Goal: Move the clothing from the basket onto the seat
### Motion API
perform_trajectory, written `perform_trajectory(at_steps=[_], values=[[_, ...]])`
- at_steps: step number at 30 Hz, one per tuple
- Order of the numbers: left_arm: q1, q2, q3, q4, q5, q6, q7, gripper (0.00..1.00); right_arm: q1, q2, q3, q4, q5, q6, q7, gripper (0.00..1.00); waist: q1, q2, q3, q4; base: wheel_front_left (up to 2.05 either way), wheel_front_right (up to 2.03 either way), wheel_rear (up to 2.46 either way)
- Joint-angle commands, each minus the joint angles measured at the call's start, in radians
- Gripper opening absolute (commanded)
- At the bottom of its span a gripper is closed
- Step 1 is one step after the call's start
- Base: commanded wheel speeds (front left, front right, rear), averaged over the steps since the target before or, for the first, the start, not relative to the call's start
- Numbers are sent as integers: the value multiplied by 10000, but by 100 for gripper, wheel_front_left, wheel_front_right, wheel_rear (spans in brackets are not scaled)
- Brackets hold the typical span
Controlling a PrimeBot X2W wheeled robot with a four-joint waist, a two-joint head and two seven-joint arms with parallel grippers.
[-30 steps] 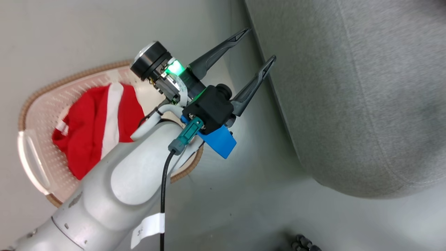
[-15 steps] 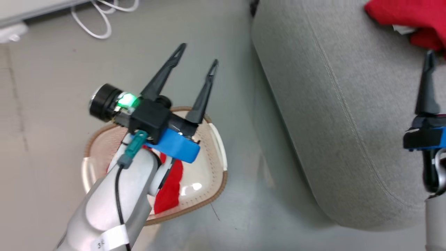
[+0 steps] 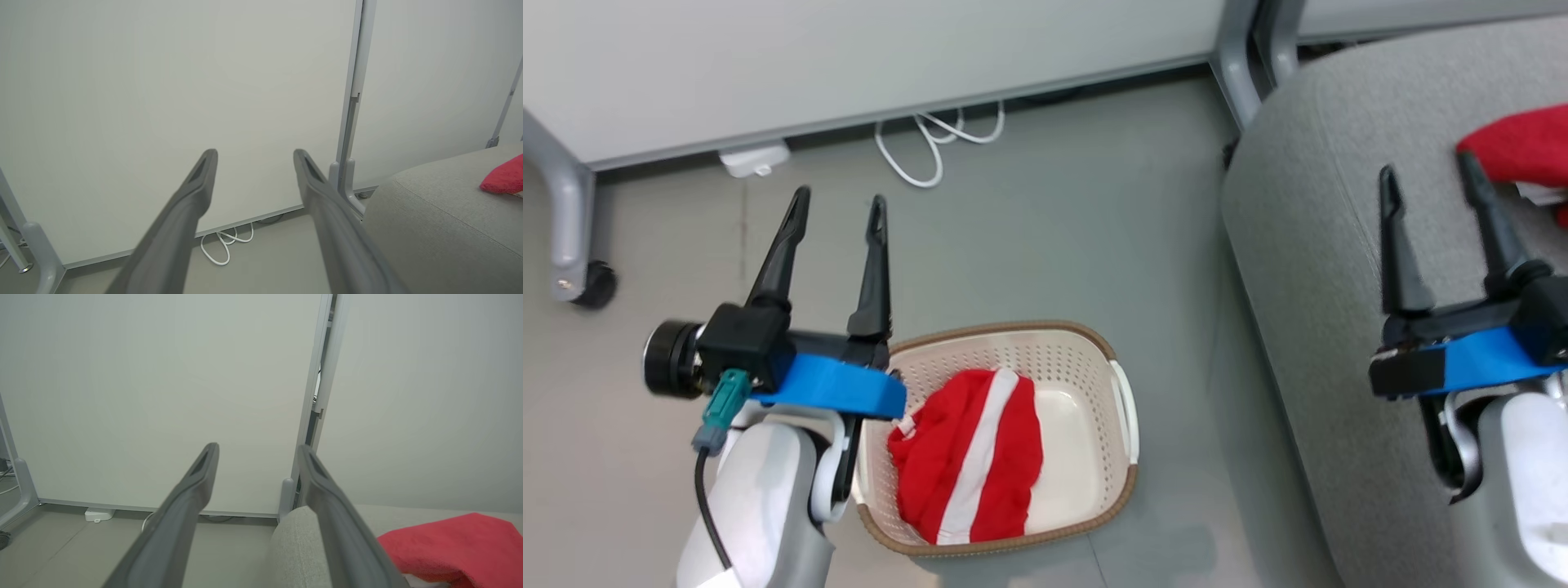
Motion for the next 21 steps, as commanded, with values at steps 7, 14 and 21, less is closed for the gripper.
perform_trajectory(at_steps=[7,14,21], values=[[1016,-371,957,50,375,-301,-28,100,877,322,295,163,117,1,-35,100,2,0,-915,666,0,0,0],[1755,-639,1517,60,627,-615,-26,100,1747,587,344,268,217,1,-35,100,2,0,-1461,855,0,0,0],[2343,-769,1813,38,847,-818,-27,100,2470,777,184,364,364,1,-35,100,2,0,-1808,857,0,0,0]])
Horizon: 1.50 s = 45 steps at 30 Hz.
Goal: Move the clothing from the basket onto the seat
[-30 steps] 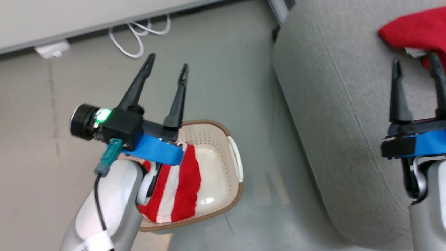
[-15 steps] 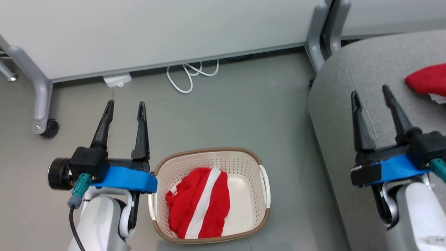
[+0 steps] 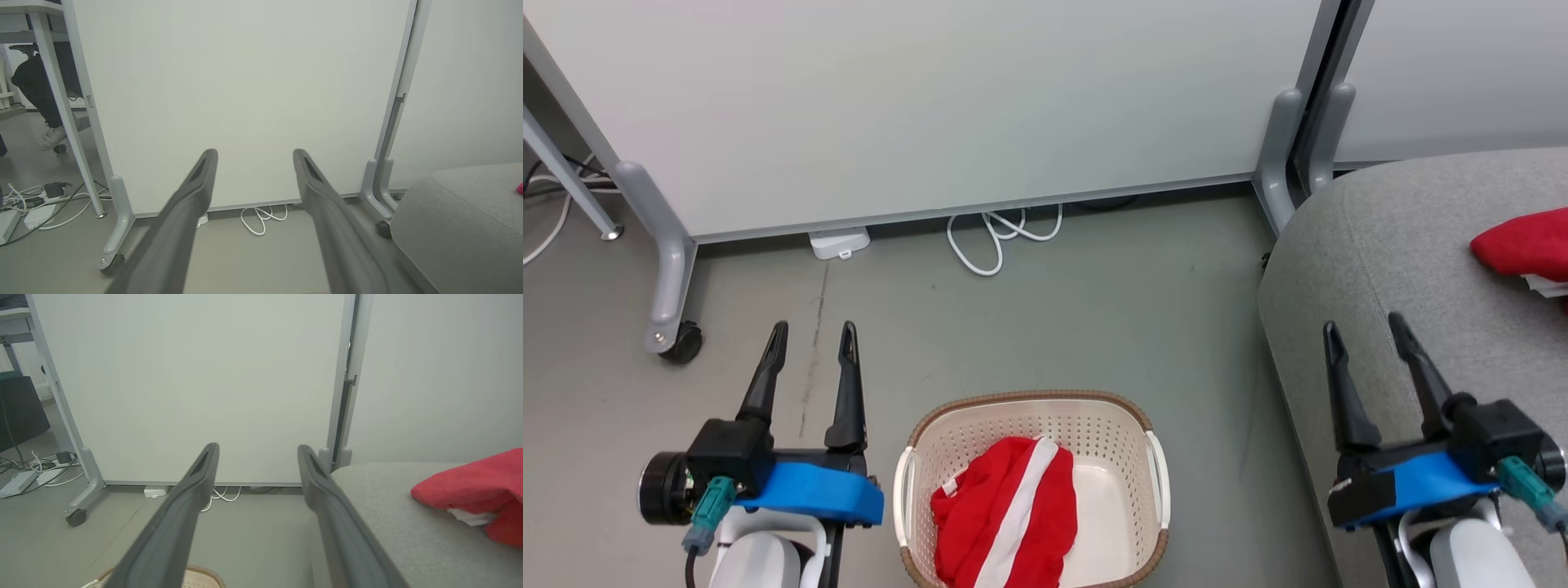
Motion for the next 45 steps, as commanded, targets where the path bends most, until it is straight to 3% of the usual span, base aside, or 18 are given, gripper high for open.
perform_trajectory(at_steps=[1,30,39,45], values=[[118,-12,71,-2,88,-39,-28,100,238,34,-31,53,69,1,-35,100,2,-1,-68,-9,0,0,0],[599,-95,59,381,32,-291,-27,100,892,243,-43,427,413,1,-35,100,2,-1,-297,57,0,0,0],[-244,-82,-455,1108,280,-341,-27,100,372,240,138,320,389,1,-35,100,2,-1,318,-269,0,0,0],[-1405,243,-1248,2017,214,-337,-27,100,-330,238,221,114,253,1,-35,100,2,-1,1289,-720,0,0,0]])
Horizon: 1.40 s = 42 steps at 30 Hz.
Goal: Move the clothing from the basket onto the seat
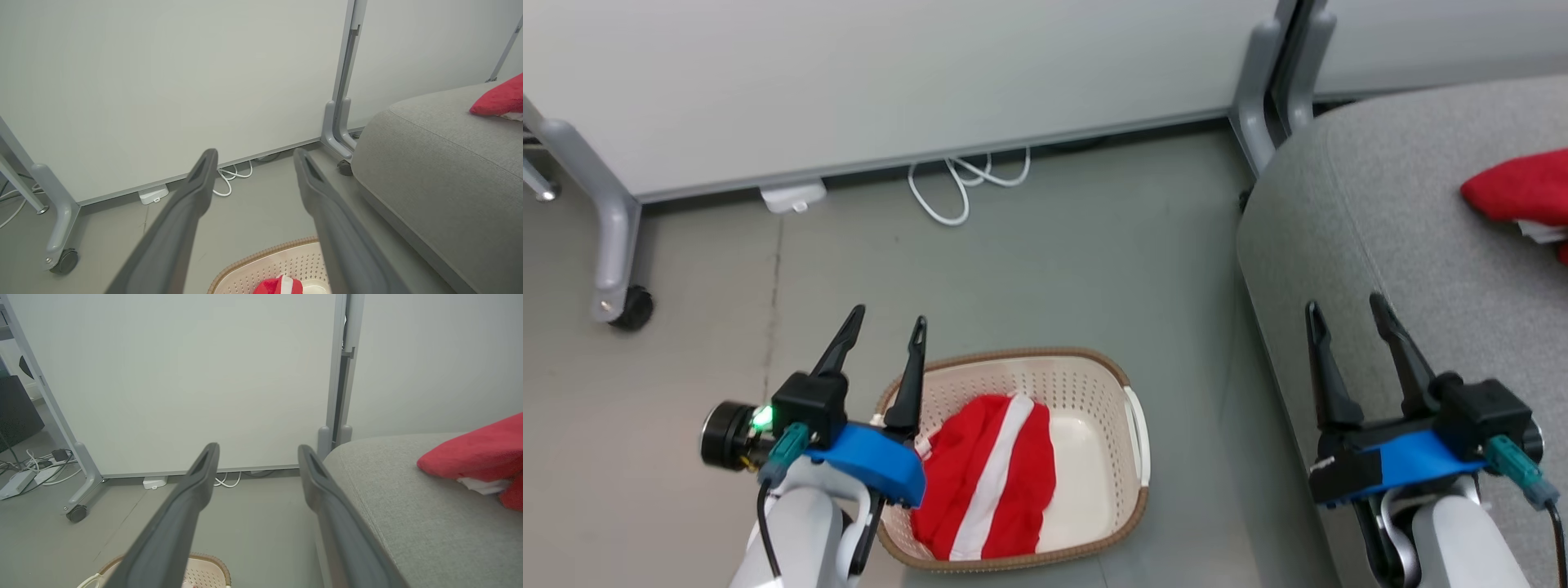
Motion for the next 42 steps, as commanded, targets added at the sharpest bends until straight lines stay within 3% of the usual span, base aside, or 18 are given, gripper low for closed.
perform_trajectory(at_steps=[1,13,27,42], values=[[-278,107,-115,127,-50,-19,-28,100,-180,1,10,-68,-73,1,-35,100,0,0,524,-292,0,0,0],[-2776,915,-2400,3057,-769,-20,-28,100,-1713,-66,328,-398,-86,1,-35,100,0,0,2728,-1128,0,0,0],[-5248,1355,-5042,6000,-1483,-20,-11,100,-3281,-16,606,-993,-71,1,-35,100,0,0,5134,-1839,0,0,0],[-7267,1719,-6879,7763,-2023,-20,867,100,-4256,8,1040,-1979,44,1,-36,100,0,0,7365,-2408,0,0,0]])
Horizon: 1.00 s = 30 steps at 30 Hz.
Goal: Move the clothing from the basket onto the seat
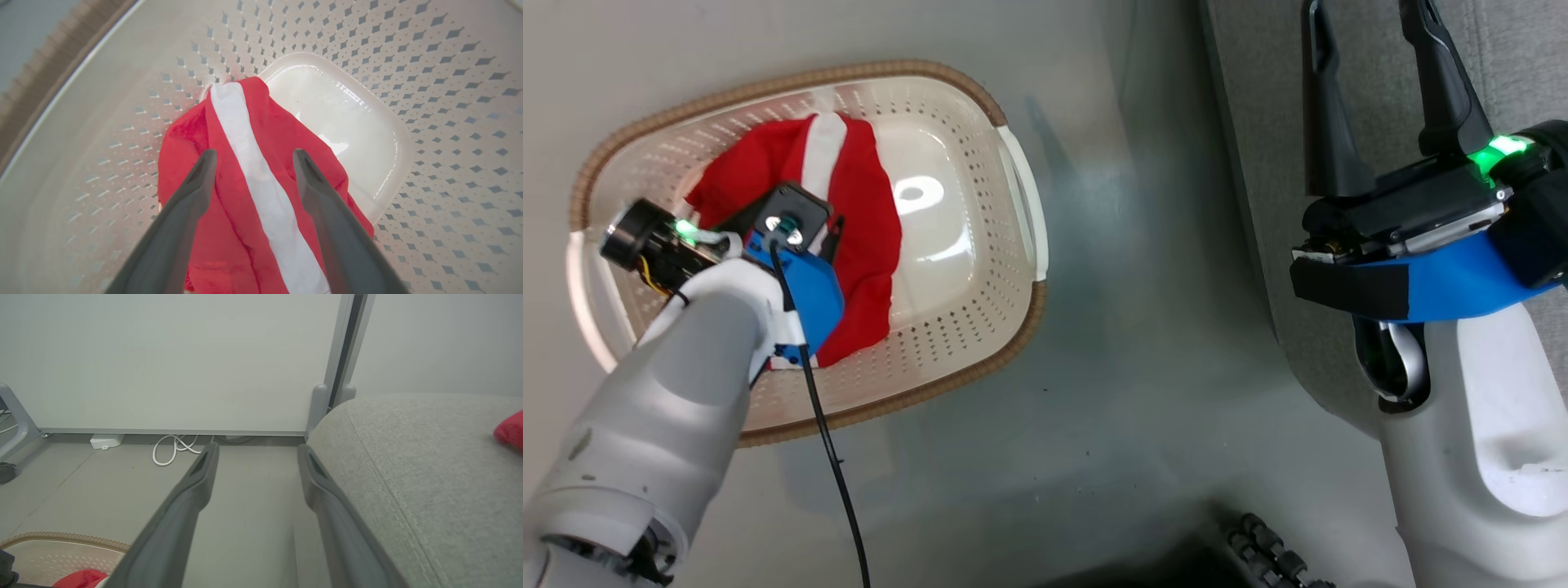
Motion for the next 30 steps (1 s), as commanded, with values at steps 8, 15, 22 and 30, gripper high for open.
perform_trajectory(at_steps=[8,15,22,30], values=[[-959,339,-255,401,-43,107,567,100,-246,17,71,-603,80,1,-36,100,-2,0,1115,-365,0,0,0],[-1434,467,-290,522,-26,514,970,100,-277,16,146,-864,161,1,-38,100,-2,0,1687,-438,0,0,0],[-1737,477,-482,562,29,633,1367,100,-337,17,176,-983,262,1,-36,100,-2,0,2058,-525,0,0,0],[-1853,389,-635,586,74,809,1778,100,-203,12,25,-1006,269,1,-21,100,-2,0,2223,-559,0,0,0]])
